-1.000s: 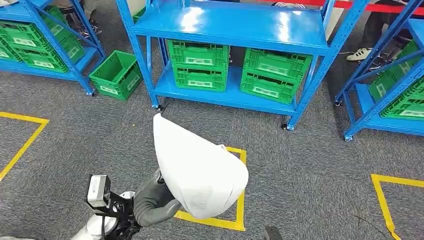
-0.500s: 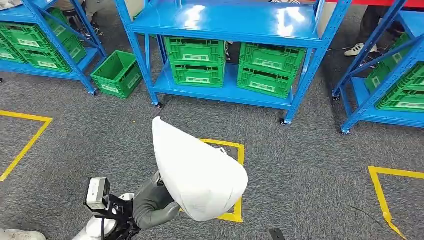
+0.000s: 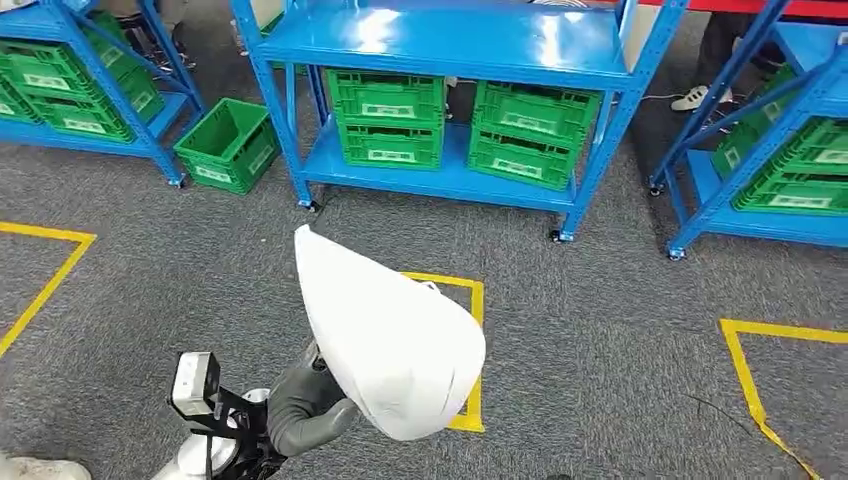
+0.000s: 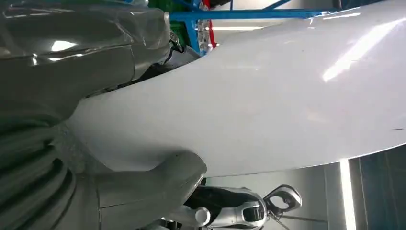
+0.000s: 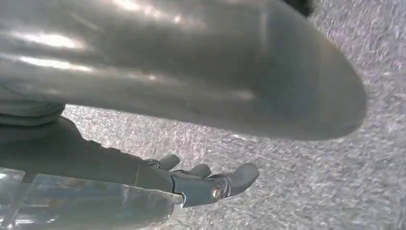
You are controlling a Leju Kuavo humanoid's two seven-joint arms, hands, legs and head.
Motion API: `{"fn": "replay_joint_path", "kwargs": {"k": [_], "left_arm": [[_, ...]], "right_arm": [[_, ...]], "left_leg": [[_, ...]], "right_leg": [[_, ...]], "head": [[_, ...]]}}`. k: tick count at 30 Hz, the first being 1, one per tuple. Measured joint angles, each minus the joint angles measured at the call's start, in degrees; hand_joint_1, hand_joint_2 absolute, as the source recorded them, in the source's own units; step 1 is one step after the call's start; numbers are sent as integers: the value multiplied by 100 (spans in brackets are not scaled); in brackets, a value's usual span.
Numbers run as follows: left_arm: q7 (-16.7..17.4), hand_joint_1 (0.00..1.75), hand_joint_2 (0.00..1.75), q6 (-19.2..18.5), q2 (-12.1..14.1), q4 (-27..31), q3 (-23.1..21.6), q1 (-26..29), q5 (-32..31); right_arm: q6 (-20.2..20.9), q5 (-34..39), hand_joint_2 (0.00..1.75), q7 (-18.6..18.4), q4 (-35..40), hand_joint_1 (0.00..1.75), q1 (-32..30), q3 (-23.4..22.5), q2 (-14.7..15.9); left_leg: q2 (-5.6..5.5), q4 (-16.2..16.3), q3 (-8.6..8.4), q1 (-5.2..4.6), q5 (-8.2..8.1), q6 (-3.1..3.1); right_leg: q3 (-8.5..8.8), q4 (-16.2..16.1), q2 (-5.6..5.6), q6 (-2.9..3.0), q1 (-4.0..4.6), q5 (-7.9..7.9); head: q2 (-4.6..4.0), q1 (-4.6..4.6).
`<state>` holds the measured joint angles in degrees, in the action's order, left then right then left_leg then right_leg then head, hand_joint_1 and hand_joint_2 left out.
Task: Take the parts from the cabinet and place them on the table.
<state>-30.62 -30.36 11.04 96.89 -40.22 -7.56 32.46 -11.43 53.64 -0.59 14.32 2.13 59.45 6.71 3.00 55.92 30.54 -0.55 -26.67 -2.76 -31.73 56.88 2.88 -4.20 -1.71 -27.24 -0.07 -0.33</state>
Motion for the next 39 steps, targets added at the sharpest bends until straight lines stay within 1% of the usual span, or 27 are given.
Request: {"fn": "replay_joint_path", "kwargs": {"k": [2,4,5,6,7,9,10,11,13,14,15,16,20,21,22,23,26,27,28,30,31,33,35,36,37,38,39], "left_arm": [[-39,175,175,35,0,2,35,35,-15],[-59,175,175,59,4,2,61,80,-13],[-66,175,175,59,7,2,70,88,-26],[-76,175,175,59,7,2,79,93,-61],[-94,175,175,59,7,4,94,104,-81],[-133,175,175,72,13,2,111,143,-140],[-157,175,175,79,17,2,114,177,-182],[-175,175,175,85,17,2,114,197,-206],[-199,175,175,118,17,2,122,204,-240],[-214,175,175,131,17,9,138,203,-251],[-223,175,175,155,17,22,148,203,-264],[-232,175,175,168,20,39,168,202,-299],[-238,175,175,170,17,81,214,199,-332],[-232,175,175,166,-7,107,216,190,-332],[-223,175,175,159,-26,109,212,168,-332],[-206,175,175,151,-35,116,212,152,-319],[-135,175,175,116,-44,114,197,151,-317],[-120,175,175,116,-48,114,188,147,-315],[-109,175,175,116,-48,114,184,142,-315],[-94,175,175,116,-48,114,181,115,-315],[-92,175,175,116,-48,116,179,89,-315],[-70,175,175,155,-48,129,170,66,-315],[-57,175,175,173,-48,144,153,59,-313],[-55,175,175,170,-48,162,144,52,-313],[-44,175,175,170,-50,177,131,43,-313],[-37,175,175,168,-46,199,116,43,-313],[-11,175,175,168,-39,203,107,42,-308]], "right_arm": [[-66,-28,0,0,0,0,13,0,13],[-107,-55,0,0,0,0,-13,2,35],[-111,-61,0,0,0,0,-15,2,35],[-118,-63,0,0,0,0,-13,2,35],[-125,-65,0,0,0,0,-6,2,53],[-127,-65,0,0,0,0,-1,2,70],[-129,-65,0,2,0,0,-9,2,79],[-129,-63,0,7,0,0,-20,2,90],[-127,-61,0,15,0,0,-33,2,98],[-127,-59,0,18,0,0,-33,2,101],[-124,-55,0,26,6,0,-30,2,98],[-122,-55,0,35,33,0,-29,0,48],[-122,2,0,50,61,0,-17,0,61],[-120,42,0,50,61,0,-24,-2,90],[-118,53,0,68,68,0,-19,-4,90],[-118,76,0,78,72,0,1,-11,83],[-96,144,0,114,72,0,14,-31,92],[-92,151,0,125,72,0,4,-31,92],[-92,155,0,136,72,0,-7,-33,92],[-92,155,0,153,72,0,-15,-42,98],[-85,166,0,168,77,0,-3,-50,87],[-48,199,0,199,74,0,-33,-68,65],[-39,230,0,221,63,0,-101,-70,53],[-39,247,0,221,61,0,-126,-74,35],[-39,251,0,223,59,0,-137,-81,17],[-39,260,0,225,55,0,-134,-90,15],[-44,262,0,227,52,0,-127,-105,0]], "left_leg": [[53,86,81,-45,-29,50],[114,100,84,-28,-15,74],[129,124,98,-10,-32,90],[-51,217,129,18,-147,154],[-202,470,222,39,-363,189],[-276,1390,601,69,-861,236],[-276,1848,798,77,-1036,240],[-276,2010,861,77,-1036,230],[-305,1481,564,75,-695,164],[-363,902,249,68,-422,103],[-541,362,-46,59,-204,18],[-821,140,-154,81,-296,-64],[-594,49,-121,-9,-161,-145],[-492,-124,-168,90,-41,-117],[-437,-190,-172,61,8,-132],[-349,-190,-137,58,43,-140],[-105,-172,-33,40,82,-100],[-36,-161,-11,43,90,-89],[42,-144,5,51,94,-80],[169,-59,42,69,65,-29],[221,26,86,24,27,27],[287,76,117,14,16,88],[367,74,108,48,39,134],[289,110,134,86,-7,184],[-1,250,175,113,-166,227],[-186,610,313,122,-433,248],[-254,1092,508,122,-694,264]], "right_leg": [[-35,43,-97,175,31,15],[-74,54,-169,223,48,38],[-77,37,-208,269,-10,67],[-89,35,-252,302,-23,89],[-104,35,-280,342,-23,113],[-158,40,-362,384,-6,143],[-189,41,-413,393,8,165],[-213,42,-472,396,19,188],[-229,41,-584,386,46,220],[-227,40,-656,371,63,238],[-226,36,-711,372,74,257],[-251,33,-752,344,47,297],[-339,-53,-981,169,30,439],[-364,19,-905,192,50,422],[-515,204,-633,227,96,261],[-702,603,-480,267,92,35],[-1177,1810,-358,225,44,-441],[-1114,1770,-344,168,24,-417],[-857,1411,-312,82,0,-299],[-136,263,-102,-57,-36,8],[6,-54,103,-18,-22,-43],[-7,-12,-55,124,7,19],[-41,-10,-139,188,27,46],[-37,-25,-195,242,-32,79],[-52,-24,-236,268,-32,95],[-69,-24,-286,293,-31,111],[-94,-22,-335,323,-25,130]], "head": [[0,-28],[0,-24],[0,-22],[0,-26],[0,-35],[0,-35],[0,-33],[0,-33],[0,-33],[0,-33],[0,-33],[0,-1],[2,-35],[0,-24],[0,-17],[2,0],[0,7],[0,9],[0,7],[0,9],[0,9],[0,-22],[0,-22],[0,-17],[0,-31],[0,-26],[0,-28]]}}
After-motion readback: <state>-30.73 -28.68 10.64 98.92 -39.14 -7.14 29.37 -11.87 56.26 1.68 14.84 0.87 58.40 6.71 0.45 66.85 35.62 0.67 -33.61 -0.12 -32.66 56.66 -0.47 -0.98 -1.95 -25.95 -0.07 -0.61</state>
